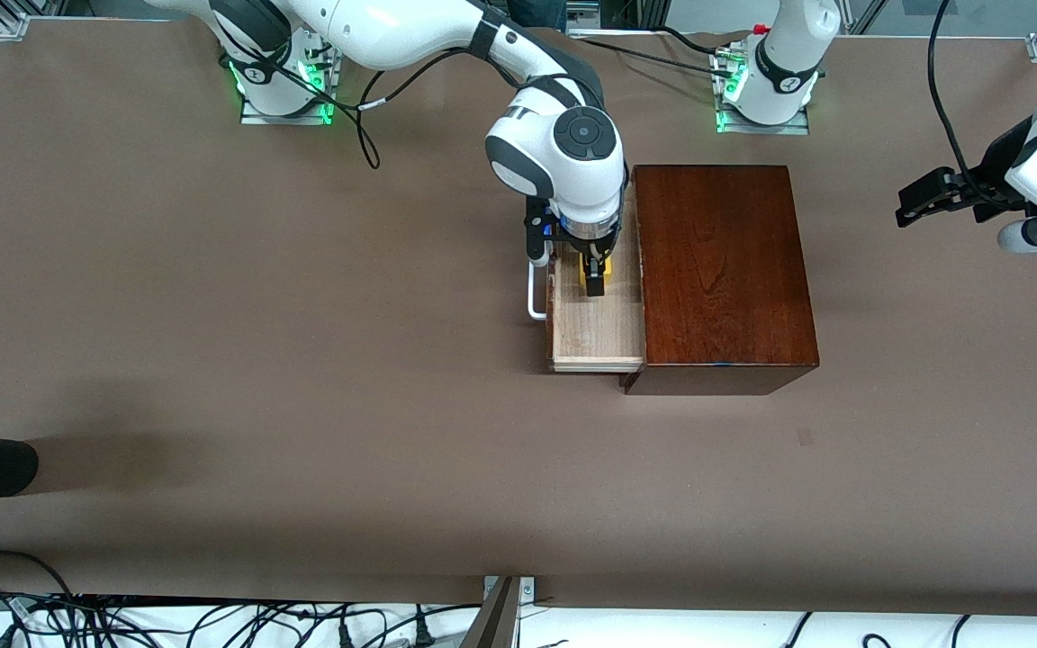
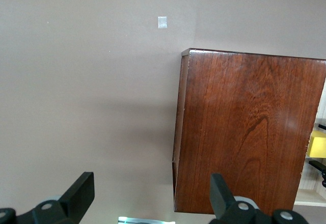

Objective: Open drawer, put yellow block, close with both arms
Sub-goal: 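Lower the cube into the drawer and open the right gripper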

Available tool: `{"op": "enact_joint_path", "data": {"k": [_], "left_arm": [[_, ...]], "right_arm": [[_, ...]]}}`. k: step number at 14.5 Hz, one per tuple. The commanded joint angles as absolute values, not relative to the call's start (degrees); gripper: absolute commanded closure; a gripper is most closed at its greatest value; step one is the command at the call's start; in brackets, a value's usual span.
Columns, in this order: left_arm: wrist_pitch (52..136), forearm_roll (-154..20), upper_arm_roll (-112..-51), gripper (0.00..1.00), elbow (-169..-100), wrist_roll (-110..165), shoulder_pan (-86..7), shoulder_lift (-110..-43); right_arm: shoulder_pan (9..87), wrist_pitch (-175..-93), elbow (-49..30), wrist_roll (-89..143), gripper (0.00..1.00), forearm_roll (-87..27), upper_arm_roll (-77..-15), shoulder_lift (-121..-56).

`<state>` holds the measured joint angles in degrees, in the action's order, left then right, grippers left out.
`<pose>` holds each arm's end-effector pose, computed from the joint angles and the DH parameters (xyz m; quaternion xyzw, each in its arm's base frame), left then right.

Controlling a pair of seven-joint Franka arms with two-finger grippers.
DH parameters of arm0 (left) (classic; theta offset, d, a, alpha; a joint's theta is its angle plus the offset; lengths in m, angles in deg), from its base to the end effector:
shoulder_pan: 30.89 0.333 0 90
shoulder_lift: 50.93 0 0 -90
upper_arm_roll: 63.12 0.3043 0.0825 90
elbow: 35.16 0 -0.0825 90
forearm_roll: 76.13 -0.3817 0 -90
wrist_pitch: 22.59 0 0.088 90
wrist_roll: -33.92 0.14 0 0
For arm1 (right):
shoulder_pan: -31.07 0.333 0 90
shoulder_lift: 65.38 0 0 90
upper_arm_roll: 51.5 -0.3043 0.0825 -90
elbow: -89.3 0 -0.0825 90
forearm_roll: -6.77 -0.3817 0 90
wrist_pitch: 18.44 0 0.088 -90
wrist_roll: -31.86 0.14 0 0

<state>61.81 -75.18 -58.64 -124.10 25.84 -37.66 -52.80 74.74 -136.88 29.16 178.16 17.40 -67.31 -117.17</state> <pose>0.5465 -0.0249 0.5627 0.9972 0.0501 -0.0563 0.0019 0.4650 0.6263 0.2753 -0.7107 0.6996 0.0350 0.0646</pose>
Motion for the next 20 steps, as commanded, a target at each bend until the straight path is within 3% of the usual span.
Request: {"op": "enact_joint_path", "data": {"k": [1,5,11,16,20], "left_arm": [[61.79,-76.3,-58.99,0.0,-122.43,26.19,-37.31,-53.56],[61.79,-76.56,-58.99,0.0,-121.38,26.71,-37.31,-53.65],[60.91,-75.86,-59.52,0.0,-120.06,26.36,-37.39,-53.83],[60.65,-75.95,-59.61,0.0,-119.97,25.75,-37.48,-53.83],[60.03,-75.86,-62.58,0.0,-119.97,18.74,-38.54,-53.65]], "right_arm": [[74.93,-136.21,31.03,179.17,0.0,17.76,-66.97,-117.86],[74.15,-133.15,31.2,179.17,0.0,17.58,-67.06,-115.32],[68.35,-122.89,31.29,178.29,0.0,14.69,-67.5,-103.46],[63.51,-112.14,30.77,165.83,0.0,14.5,-66.62,-94.06],[57.54,-106.16,29.62,148.81,0.0,11.96,-63.81,-91.14]]}}
